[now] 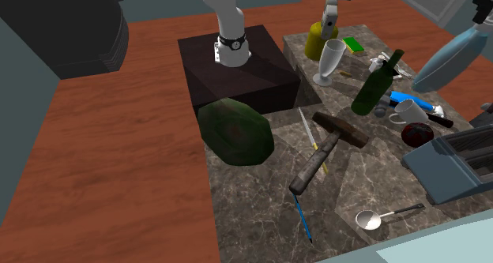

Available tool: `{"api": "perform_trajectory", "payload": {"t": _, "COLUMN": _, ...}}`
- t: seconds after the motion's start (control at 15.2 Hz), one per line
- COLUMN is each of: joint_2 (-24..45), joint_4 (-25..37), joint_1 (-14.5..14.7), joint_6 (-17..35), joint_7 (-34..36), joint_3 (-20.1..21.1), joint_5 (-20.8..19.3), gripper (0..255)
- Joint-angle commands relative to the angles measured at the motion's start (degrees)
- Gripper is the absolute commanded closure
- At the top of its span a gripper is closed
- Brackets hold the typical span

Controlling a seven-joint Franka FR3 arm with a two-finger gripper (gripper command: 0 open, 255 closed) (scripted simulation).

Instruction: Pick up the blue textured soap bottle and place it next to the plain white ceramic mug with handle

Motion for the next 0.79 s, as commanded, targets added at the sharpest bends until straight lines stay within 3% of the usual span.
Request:
{"api": "perform_trajectory", "payload": {"t": 0.0, "joint_2": -0.7, "joint_4": -2.8, "joint_1": -0.3, "joint_6": 2.1, "joint_7": 0.0, "joint_3": 0.0, "joint_5": 0.1, "gripper": 255}}
{"api": "perform_trajectory", "payload": {"t": 0.73, "joint_2": -2.4, "joint_4": -14.0, "joint_1": -1.1, "joint_6": 11.6, "joint_7": -0.1, "joint_3": 0.0, "joint_5": 0.4, "gripper": 255}}
